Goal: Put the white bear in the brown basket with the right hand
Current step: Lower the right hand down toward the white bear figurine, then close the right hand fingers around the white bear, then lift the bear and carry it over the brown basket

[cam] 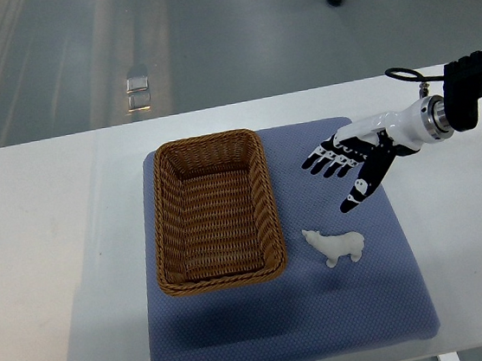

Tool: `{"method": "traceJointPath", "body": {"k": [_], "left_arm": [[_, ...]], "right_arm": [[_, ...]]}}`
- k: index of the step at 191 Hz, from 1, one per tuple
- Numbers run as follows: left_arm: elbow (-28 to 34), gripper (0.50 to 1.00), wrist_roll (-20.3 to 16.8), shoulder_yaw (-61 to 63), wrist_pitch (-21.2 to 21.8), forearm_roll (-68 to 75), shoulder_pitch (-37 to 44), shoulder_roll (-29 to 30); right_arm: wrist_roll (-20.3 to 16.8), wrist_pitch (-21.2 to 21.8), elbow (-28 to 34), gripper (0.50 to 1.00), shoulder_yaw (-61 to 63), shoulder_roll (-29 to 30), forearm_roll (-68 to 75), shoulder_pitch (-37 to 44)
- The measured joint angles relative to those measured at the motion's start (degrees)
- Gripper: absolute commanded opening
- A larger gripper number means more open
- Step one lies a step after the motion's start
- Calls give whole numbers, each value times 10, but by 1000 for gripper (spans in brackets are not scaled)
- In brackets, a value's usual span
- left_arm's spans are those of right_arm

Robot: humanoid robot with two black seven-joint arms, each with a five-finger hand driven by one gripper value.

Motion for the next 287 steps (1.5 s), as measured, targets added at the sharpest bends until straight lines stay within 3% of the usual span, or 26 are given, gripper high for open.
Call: {"method": "traceJointPath", "body": {"k": [63, 168, 229, 287], "left_arm": [[1, 1000, 0, 0, 0, 0, 0, 0], [1, 1000, 0, 0, 0, 0, 0, 0], [2, 1000, 0, 0, 0, 0, 0, 0], [2, 1000, 0, 0, 0, 0, 0, 0]], "right_arm": [[25, -44, 7, 917, 38, 4, -51, -86], [45, -80, 18, 889, 93, 9, -112, -192], [89, -127, 19, 866, 93, 24, -205, -230], [117, -157, 19, 795, 93, 26, -254, -264]]}}
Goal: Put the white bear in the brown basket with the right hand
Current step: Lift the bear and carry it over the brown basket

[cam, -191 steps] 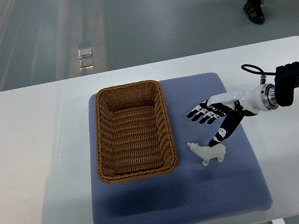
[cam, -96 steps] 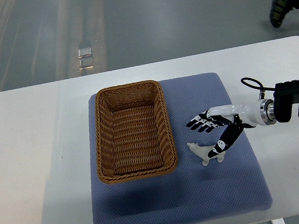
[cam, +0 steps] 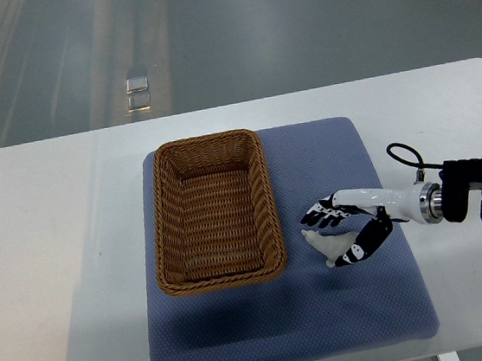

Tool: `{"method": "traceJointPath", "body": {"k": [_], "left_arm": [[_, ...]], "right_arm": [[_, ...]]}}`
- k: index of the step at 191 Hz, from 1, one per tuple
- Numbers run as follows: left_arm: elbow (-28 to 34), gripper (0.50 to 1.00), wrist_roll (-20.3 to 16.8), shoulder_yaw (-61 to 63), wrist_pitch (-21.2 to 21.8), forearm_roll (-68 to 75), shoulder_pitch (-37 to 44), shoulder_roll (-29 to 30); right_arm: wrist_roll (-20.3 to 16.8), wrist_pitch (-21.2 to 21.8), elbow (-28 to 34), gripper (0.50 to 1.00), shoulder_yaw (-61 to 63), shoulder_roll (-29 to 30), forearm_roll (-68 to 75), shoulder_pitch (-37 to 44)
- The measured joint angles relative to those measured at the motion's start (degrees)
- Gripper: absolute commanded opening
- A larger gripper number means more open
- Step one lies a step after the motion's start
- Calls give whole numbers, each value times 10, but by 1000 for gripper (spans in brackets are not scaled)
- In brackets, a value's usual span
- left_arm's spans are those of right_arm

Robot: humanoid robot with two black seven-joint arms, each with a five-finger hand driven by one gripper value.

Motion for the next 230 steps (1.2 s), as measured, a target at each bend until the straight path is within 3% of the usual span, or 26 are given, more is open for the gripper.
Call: {"method": "traceJointPath", "body": {"k": [30, 67, 87, 93, 100, 104, 139, 175, 211, 230], "left_arm": [[0, 1000, 0, 0, 0, 0, 0, 0], [0, 1000, 0, 0, 0, 0, 0, 0], [0, 1000, 0, 0, 0, 0, 0, 0], [0, 1000, 0, 0, 0, 0, 0, 0], [0, 1000, 0, 0, 0, 0, 0, 0], [0, 1000, 0, 0, 0, 0, 0, 0], [0, 1000, 0, 0, 1, 0, 0, 0], [-1, 1000, 0, 0, 0, 0, 0, 0], [-2, 1000, 0, 0, 0, 0, 0, 0], [-2, 1000, 0, 1, 0, 0, 0, 0]], "right_arm": [[6, -9, 0, 787, 0, 0, -10, -8], [7, -10, 0, 738, 0, 1, -11, -13], [7, -14, 0, 656, 0, 3, -12, -15], [7, -15, 0, 609, 0, 3, -12, -15], [8, -17, 0, 517, 0, 4, -12, -16], [8, -20, 0, 500, 0, 4, -12, -16], [8, -46, -1, 500, 3, 2, -12, -11], [4, -35, -1, 500, 10, -22, -10, 26], [-6, 35, 1, 500, 27, -72, -2, 124], [-34, 108, 0, 500, 38, -109, 34, 218]]}}
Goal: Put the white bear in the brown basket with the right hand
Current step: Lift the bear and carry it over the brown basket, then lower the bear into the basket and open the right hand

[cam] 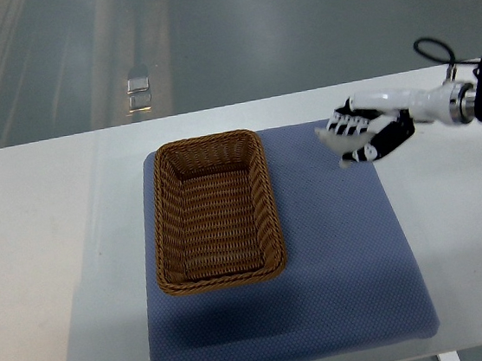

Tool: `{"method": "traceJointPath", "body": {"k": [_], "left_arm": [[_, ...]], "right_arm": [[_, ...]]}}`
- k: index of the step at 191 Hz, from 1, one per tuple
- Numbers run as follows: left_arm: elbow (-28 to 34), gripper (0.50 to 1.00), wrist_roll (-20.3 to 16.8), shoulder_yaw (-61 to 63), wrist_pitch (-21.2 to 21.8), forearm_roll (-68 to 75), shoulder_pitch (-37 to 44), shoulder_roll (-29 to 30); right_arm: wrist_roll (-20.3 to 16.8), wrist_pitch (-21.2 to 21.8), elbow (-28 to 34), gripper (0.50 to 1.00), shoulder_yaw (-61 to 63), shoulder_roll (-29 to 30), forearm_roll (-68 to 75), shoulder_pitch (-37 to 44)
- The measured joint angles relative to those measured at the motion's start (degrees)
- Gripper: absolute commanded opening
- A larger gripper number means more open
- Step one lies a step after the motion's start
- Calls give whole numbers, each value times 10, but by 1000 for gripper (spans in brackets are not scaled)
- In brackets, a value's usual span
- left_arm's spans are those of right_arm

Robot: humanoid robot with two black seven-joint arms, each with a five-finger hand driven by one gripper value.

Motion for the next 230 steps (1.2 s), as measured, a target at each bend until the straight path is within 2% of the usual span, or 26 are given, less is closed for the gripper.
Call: {"method": "traceJointPath", "body": {"k": [16, 35, 62, 82, 113, 145, 178, 230], "left_arm": [[0, 1000, 0, 0, 0, 0, 0, 0], [-1, 1000, 0, 0, 0, 0, 0, 0], [-2, 1000, 0, 0, 0, 0, 0, 0], [-2, 1000, 0, 0, 0, 0, 0, 0], [-2, 1000, 0, 0, 0, 0, 0, 0], [-1, 1000, 0, 0, 0, 0, 0, 0], [1, 1000, 0, -1, 0, 0, 0, 0], [3, 1000, 0, -2, 0, 0, 0, 0]], "right_arm": [[-22, 45, -3, 500, 2, -16, 48, 67], [-35, 72, -4, 500, 1, -22, 77, 113], [-40, 78, -14, 500, -2, -11, 85, 131], [-40, 69, -35, 500, -3, 19, 87, 132], [-40, 40, -92, 500, -12, 107, 93, 136], [-40, 0, -175, 500, -43, 242, 108, 139], [-40, -20, -263, 500, -62, 369, 109, 129], [-38, -48, -343, 500, -64, 493, 97, 60]]}}
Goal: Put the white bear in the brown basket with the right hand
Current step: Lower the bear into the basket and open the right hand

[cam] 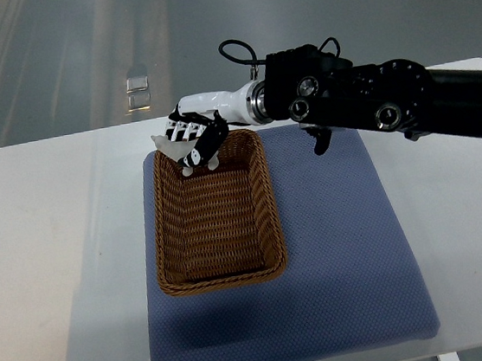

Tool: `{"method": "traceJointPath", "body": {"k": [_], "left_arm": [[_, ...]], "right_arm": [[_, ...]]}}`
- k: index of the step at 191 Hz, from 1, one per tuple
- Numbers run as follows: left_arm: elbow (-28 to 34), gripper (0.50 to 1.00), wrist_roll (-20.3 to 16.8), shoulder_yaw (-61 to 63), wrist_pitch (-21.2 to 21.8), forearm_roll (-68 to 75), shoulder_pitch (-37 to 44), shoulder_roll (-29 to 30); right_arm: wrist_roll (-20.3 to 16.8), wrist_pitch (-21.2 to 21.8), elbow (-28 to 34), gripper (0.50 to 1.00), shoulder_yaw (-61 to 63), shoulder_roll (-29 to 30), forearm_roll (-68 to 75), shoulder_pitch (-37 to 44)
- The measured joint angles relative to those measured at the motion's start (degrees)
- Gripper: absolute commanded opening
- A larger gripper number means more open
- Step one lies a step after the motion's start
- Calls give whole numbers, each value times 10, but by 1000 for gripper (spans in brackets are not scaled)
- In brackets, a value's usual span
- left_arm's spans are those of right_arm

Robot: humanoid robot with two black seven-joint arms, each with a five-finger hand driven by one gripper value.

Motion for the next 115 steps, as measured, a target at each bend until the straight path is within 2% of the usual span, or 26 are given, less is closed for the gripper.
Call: {"method": "traceJointPath", "body": {"k": [48, 115], "left_arm": [[0, 1000, 0, 0, 0, -1, 0, 0], [0, 1000, 0, 1, 0, 0, 0, 0]], "right_arm": [[0, -21, -22, 500, 0, 45, -11, -49], [1, -29, -51, 525, 0, 49, -54, -90]]}}
